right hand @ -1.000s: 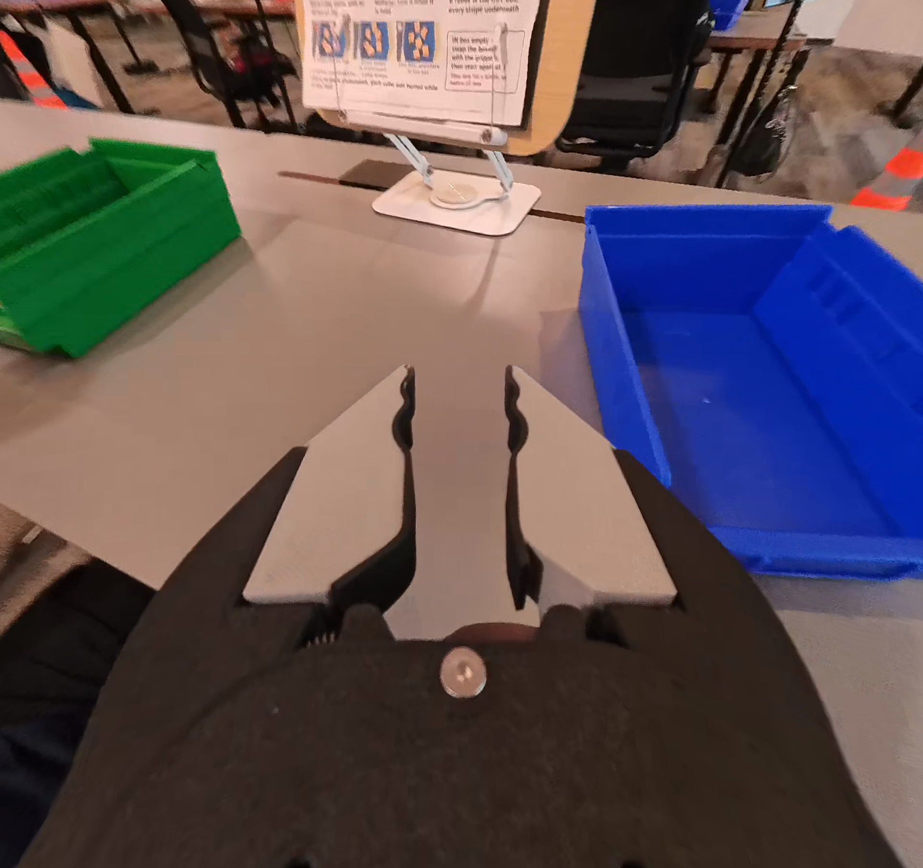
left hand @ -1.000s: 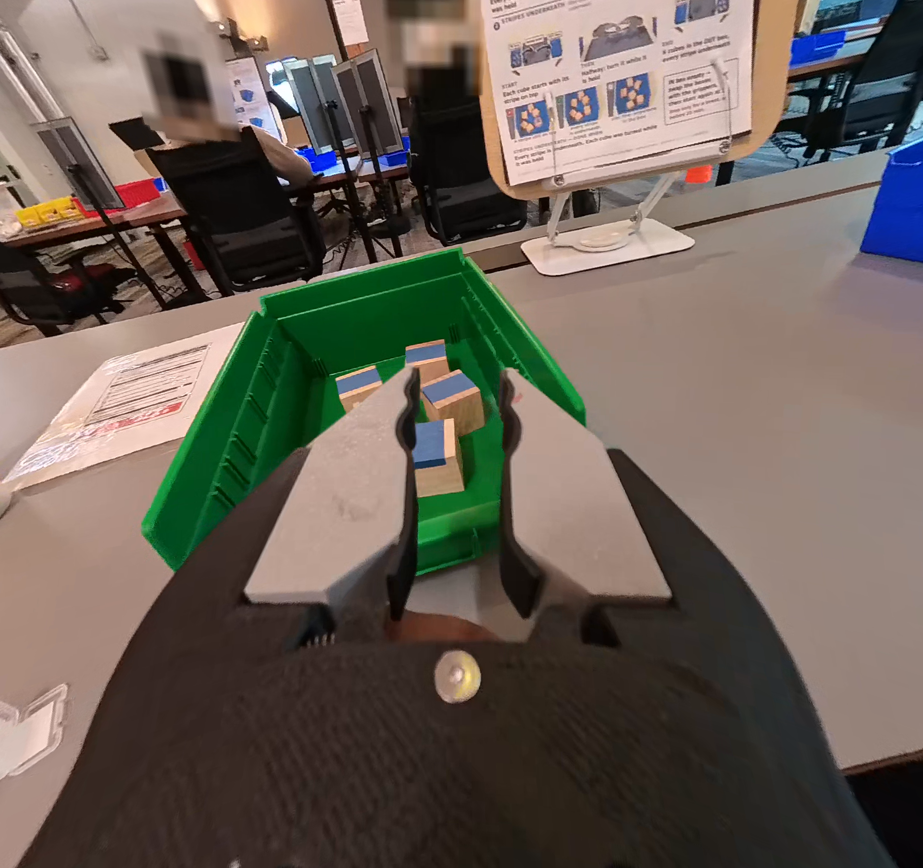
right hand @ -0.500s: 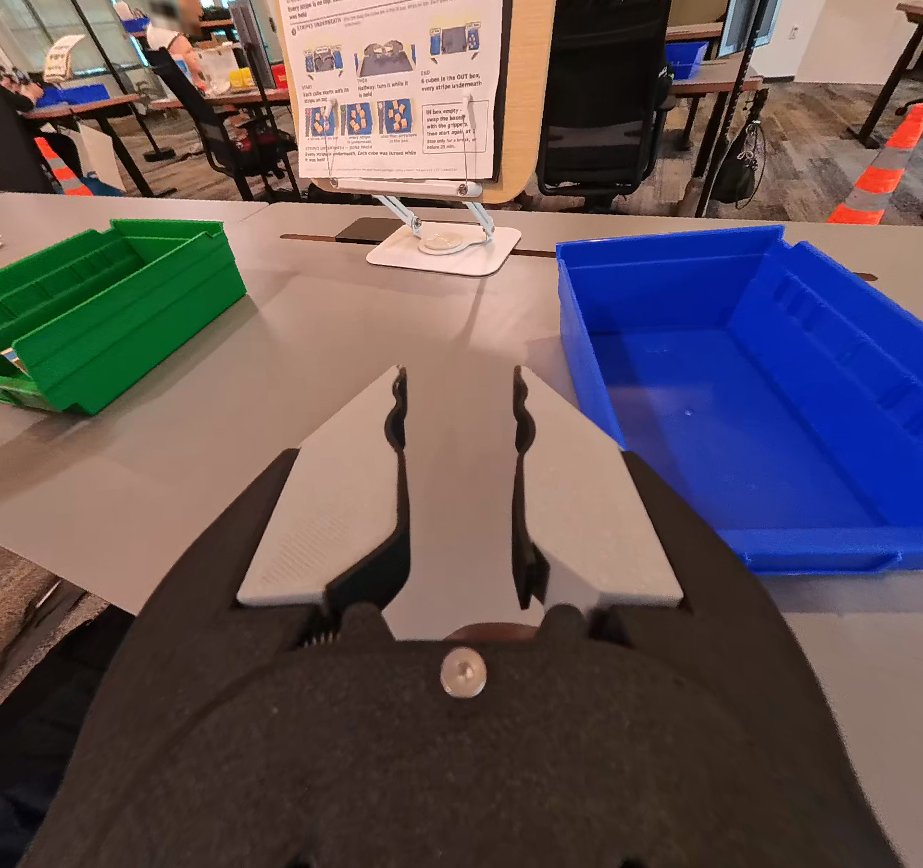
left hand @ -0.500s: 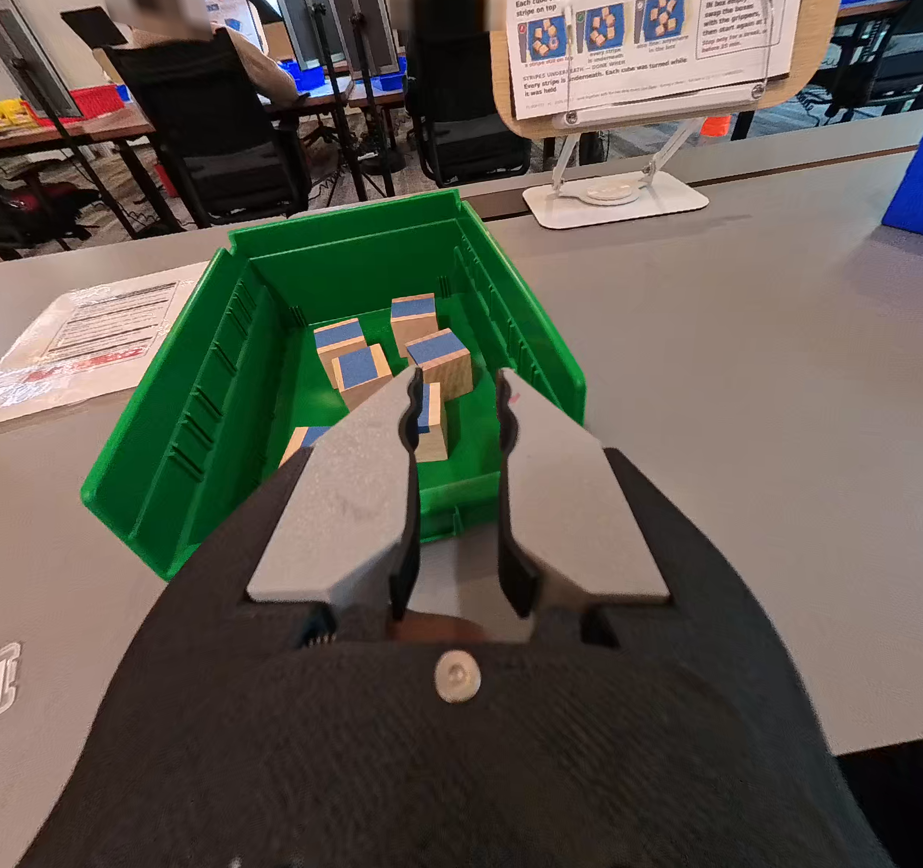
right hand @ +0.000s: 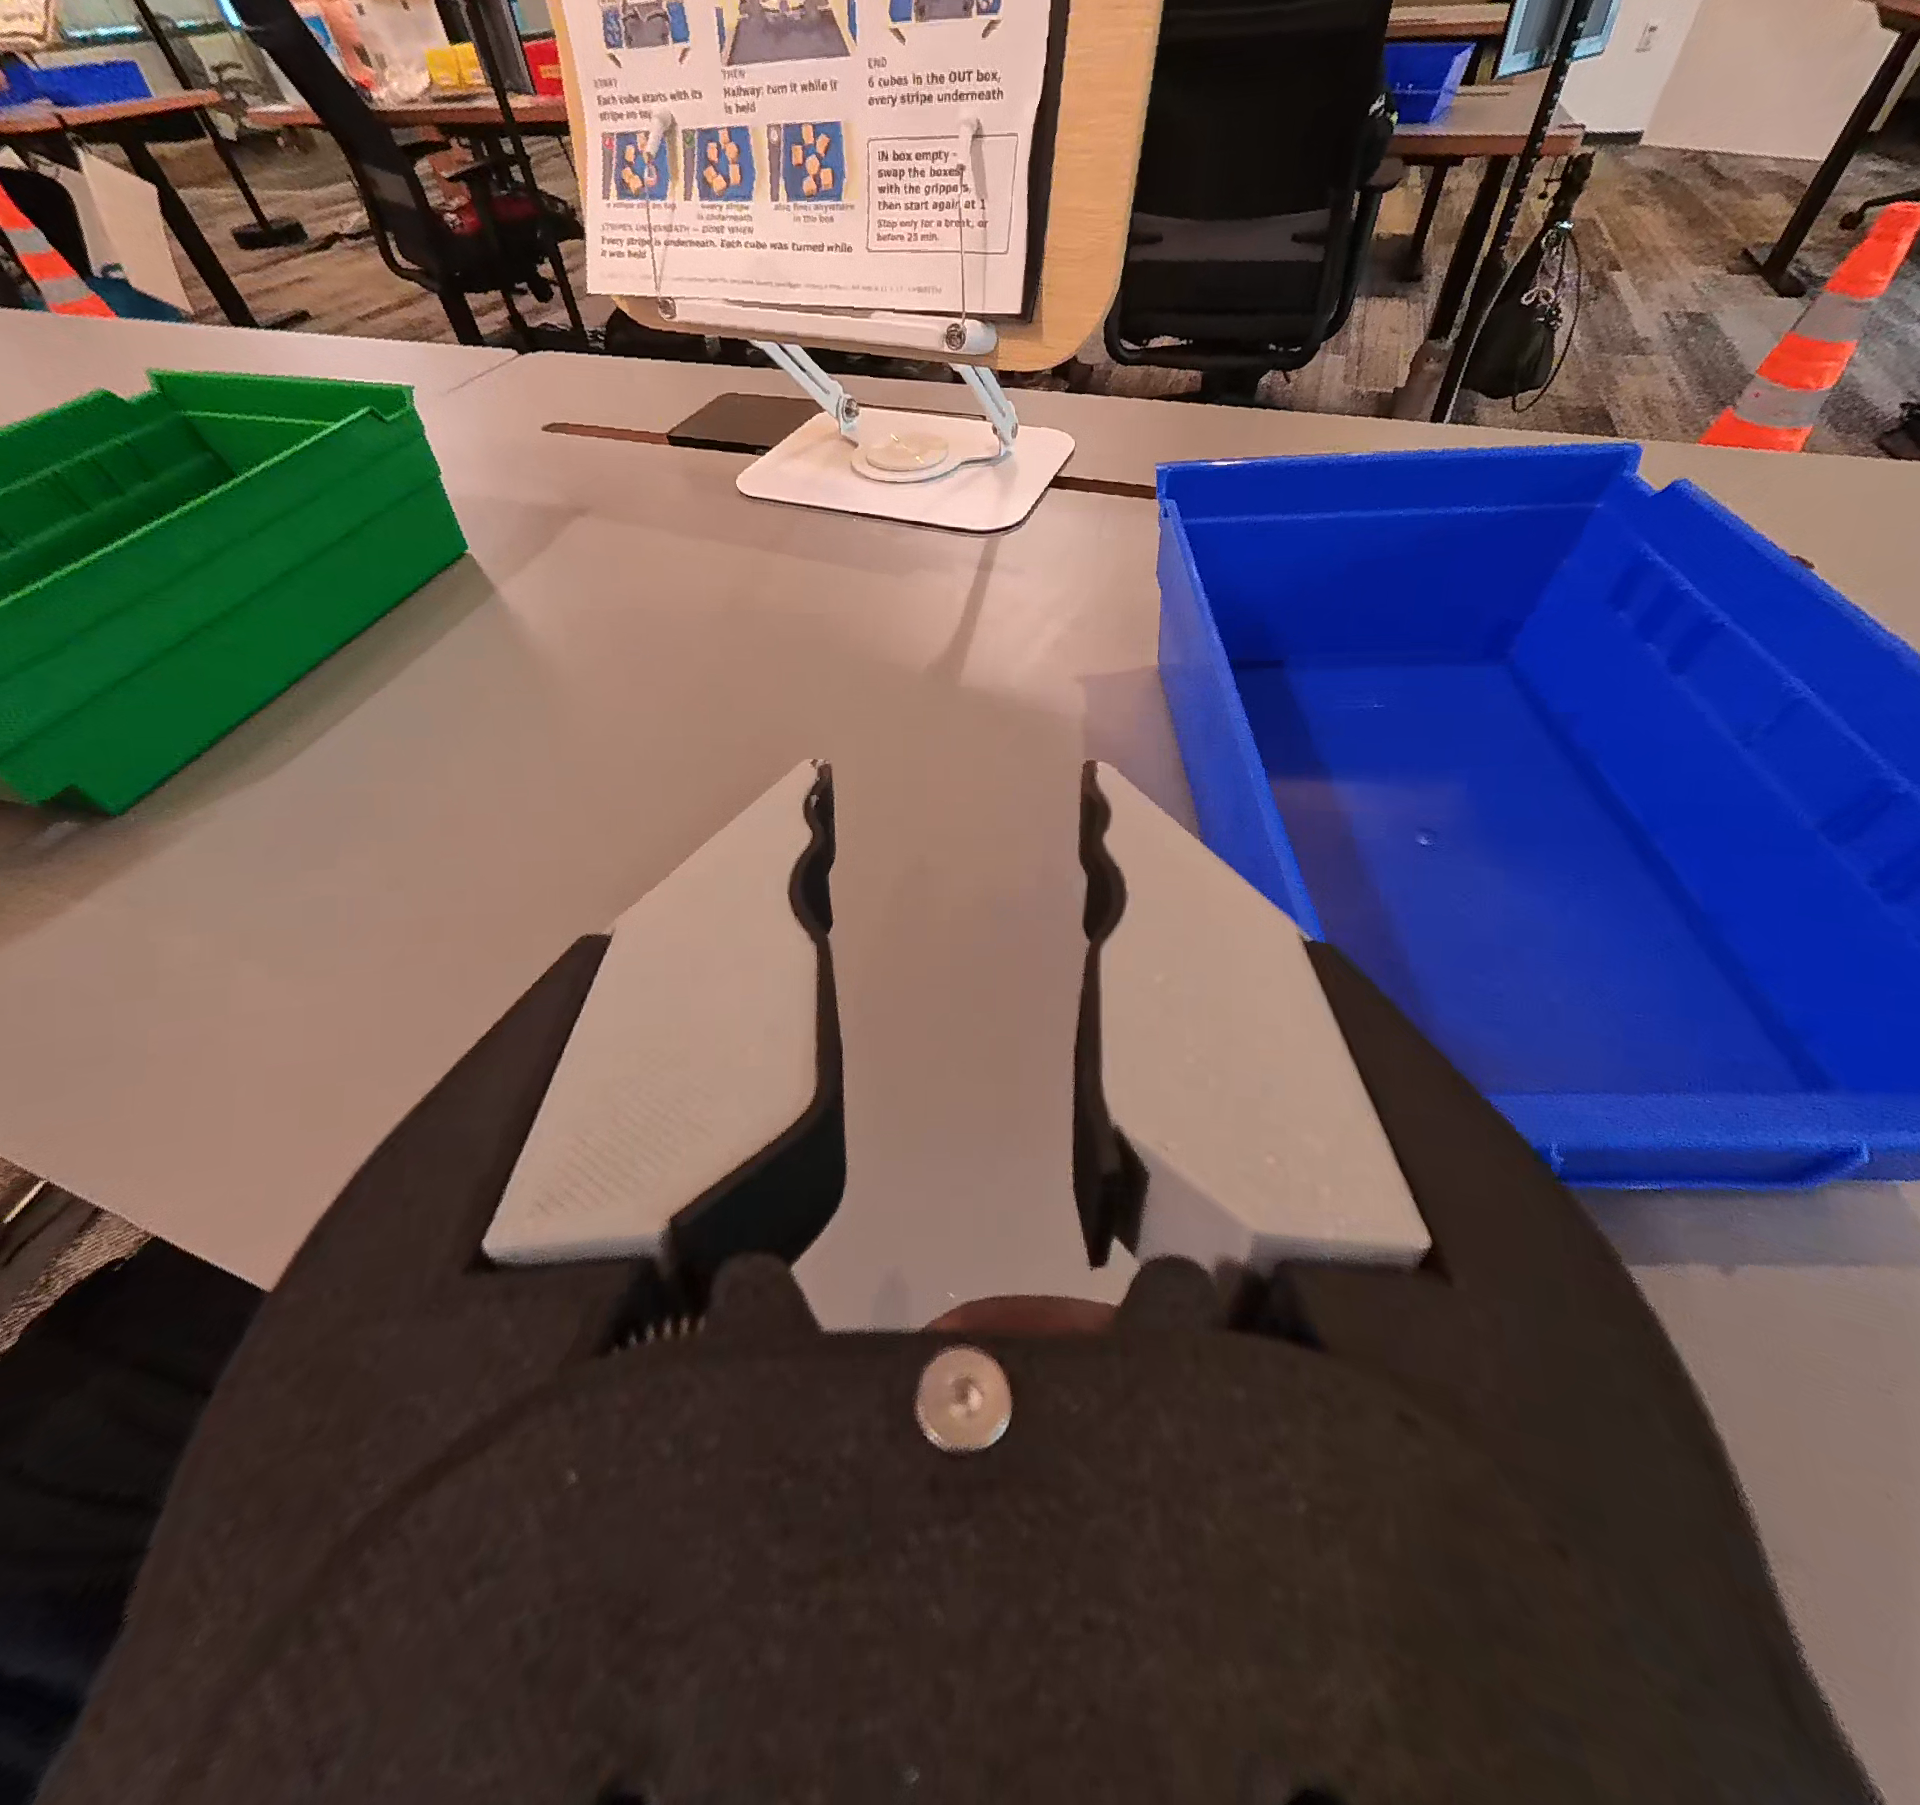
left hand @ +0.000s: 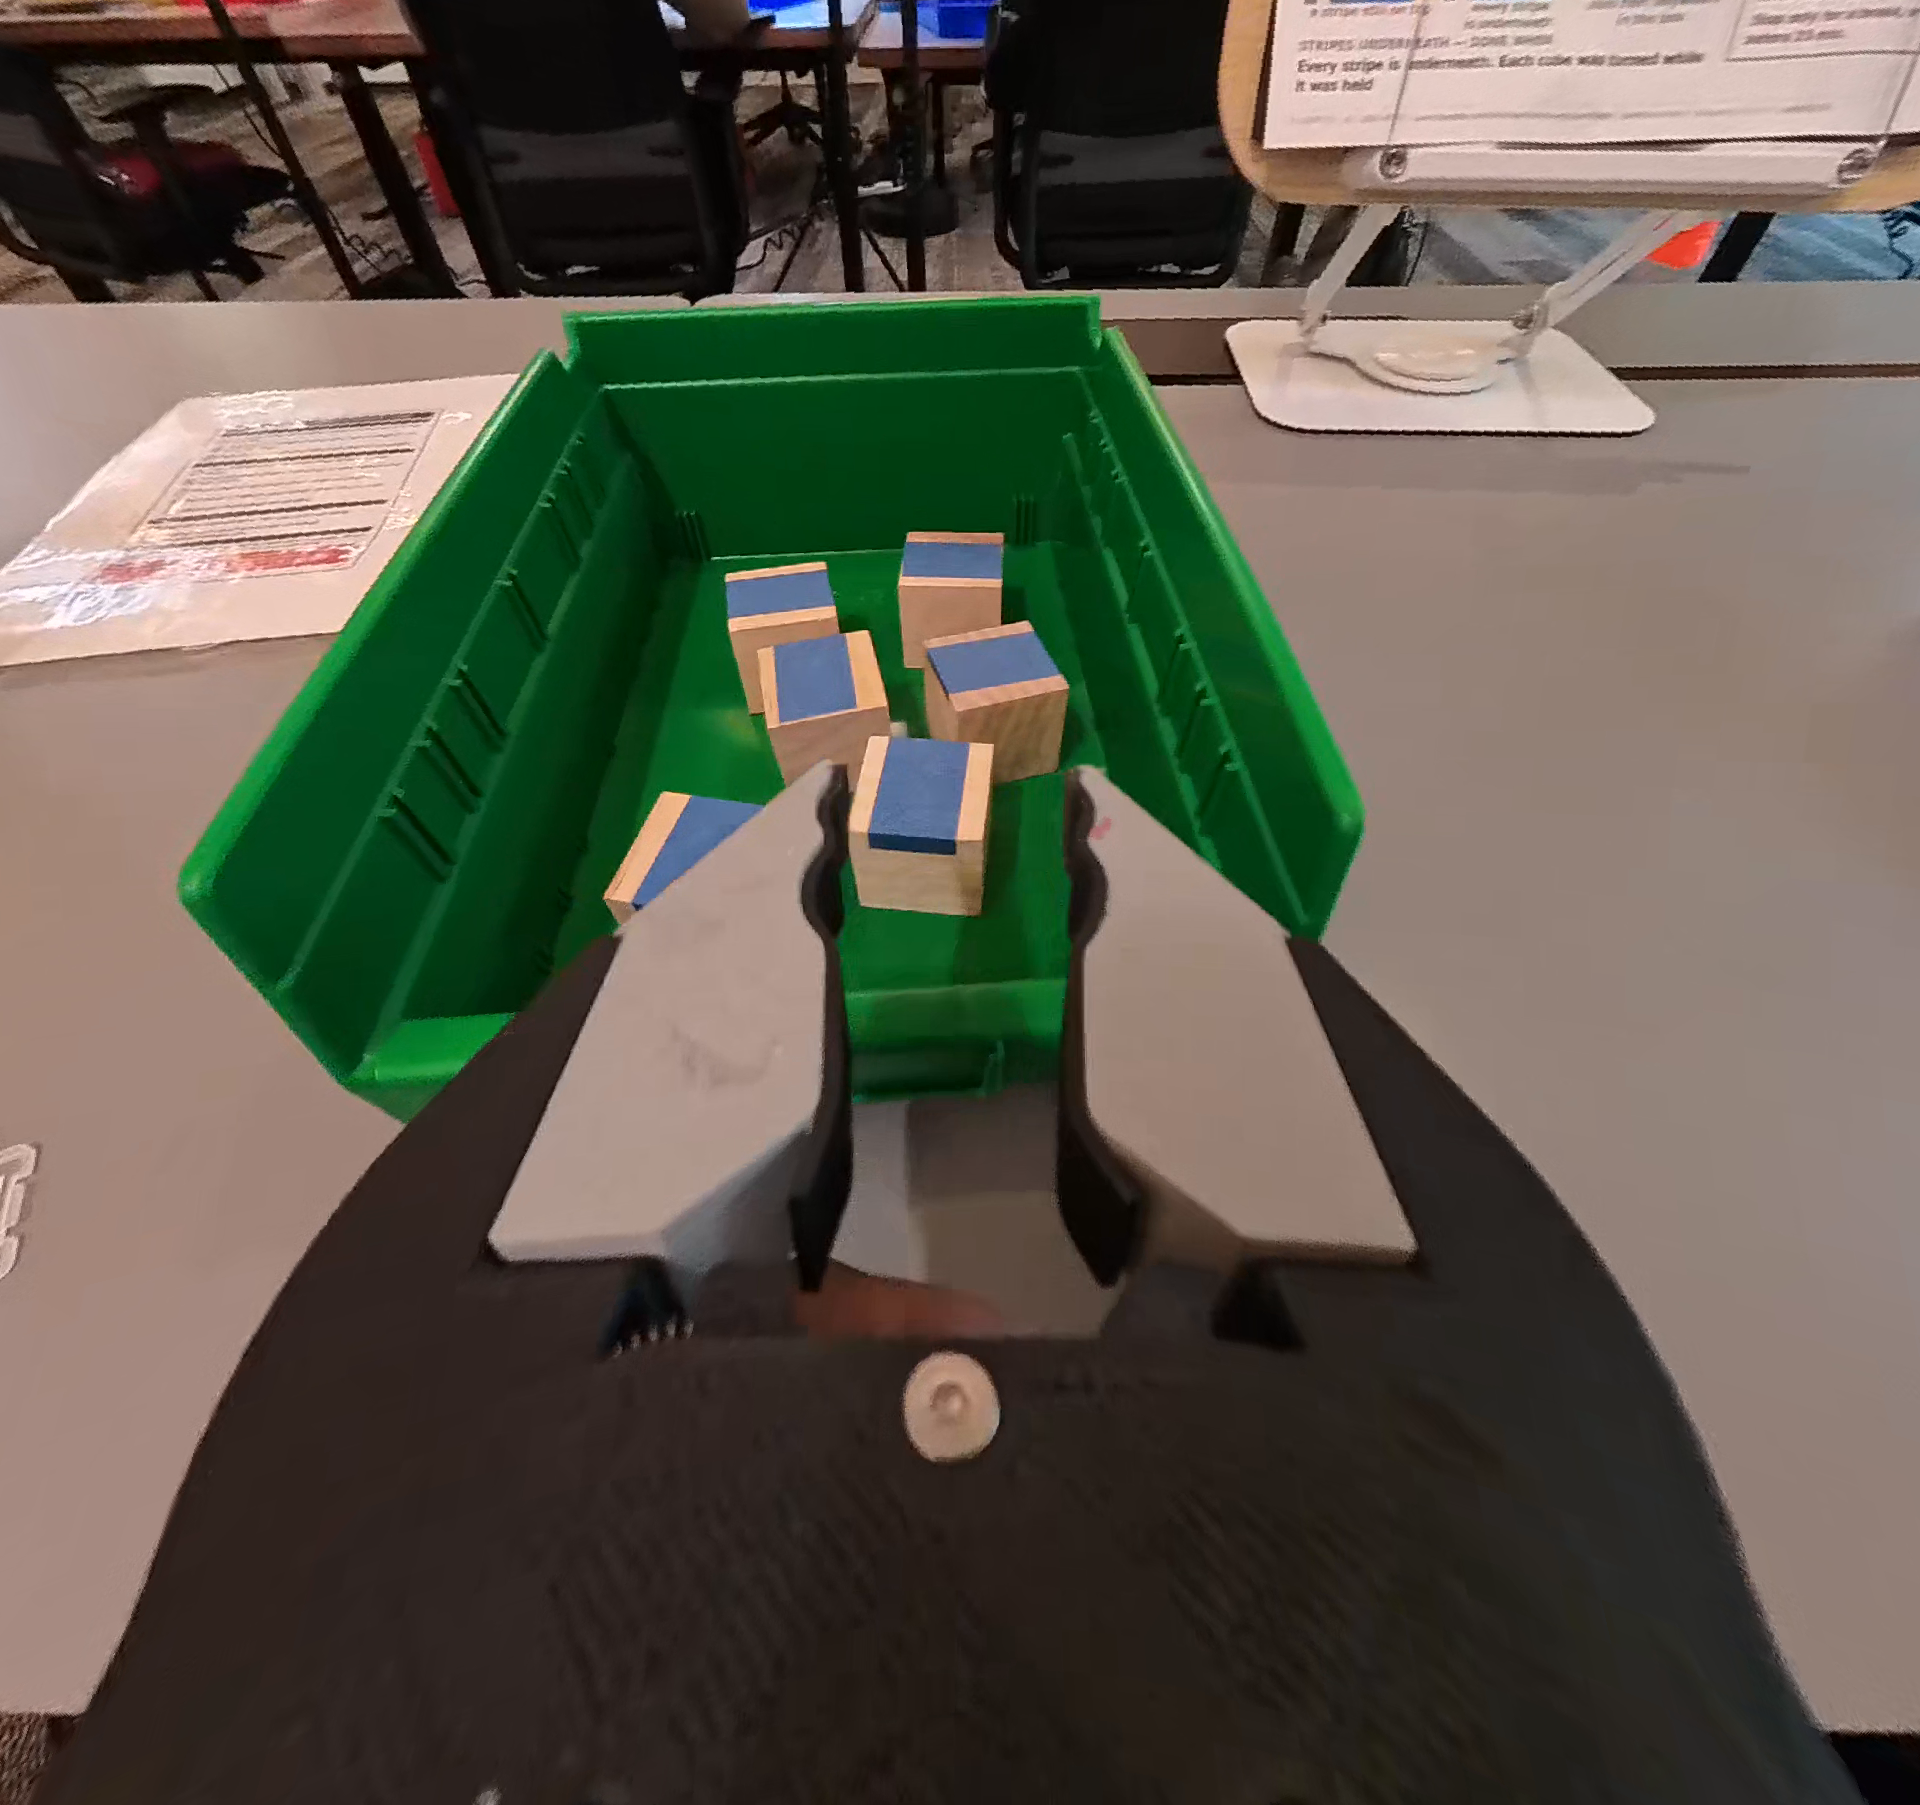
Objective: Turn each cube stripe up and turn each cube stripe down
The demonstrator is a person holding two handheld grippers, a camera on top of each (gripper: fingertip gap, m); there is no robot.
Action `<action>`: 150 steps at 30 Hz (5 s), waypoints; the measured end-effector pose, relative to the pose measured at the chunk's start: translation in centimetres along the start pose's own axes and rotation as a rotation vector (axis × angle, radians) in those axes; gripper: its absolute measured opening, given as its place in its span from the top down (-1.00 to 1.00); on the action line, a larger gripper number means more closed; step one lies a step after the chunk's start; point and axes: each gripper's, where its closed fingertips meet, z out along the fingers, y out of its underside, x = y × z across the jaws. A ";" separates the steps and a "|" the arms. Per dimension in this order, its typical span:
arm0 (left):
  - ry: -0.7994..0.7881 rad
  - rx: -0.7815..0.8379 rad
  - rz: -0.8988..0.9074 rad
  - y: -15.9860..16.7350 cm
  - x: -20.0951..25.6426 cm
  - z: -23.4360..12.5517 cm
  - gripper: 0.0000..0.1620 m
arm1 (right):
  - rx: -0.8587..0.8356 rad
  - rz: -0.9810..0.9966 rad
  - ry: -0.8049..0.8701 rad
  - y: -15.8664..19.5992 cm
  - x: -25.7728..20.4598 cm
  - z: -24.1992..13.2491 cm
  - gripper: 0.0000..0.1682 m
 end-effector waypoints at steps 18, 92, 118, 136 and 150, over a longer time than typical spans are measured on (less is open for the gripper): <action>0.056 -0.386 0.124 4.6 -4.5 4.6 0.20 | -0.007 -0.035 -0.004 -0.2 -1.1 -0.5 0.47; 0.343 -0.056 0.416 -5.9 2.7 0.0 0.50 | -0.107 0.111 -0.393 2.0 -7.5 1.1 0.40; 1.184 0.789 0.496 -3.9 27.0 -20.7 0.50 | -0.221 0.537 -1.467 0.9 -25.9 -7.2 0.35; 1.070 0.716 0.634 -1.2 28.0 -17.8 0.50 | -0.264 0.359 -1.271 2.7 -26.3 -5.5 0.46; 1.010 0.570 0.561 -0.9 27.0 -14.3 0.21 | -0.218 0.338 -1.151 2.1 -23.7 -4.1 0.46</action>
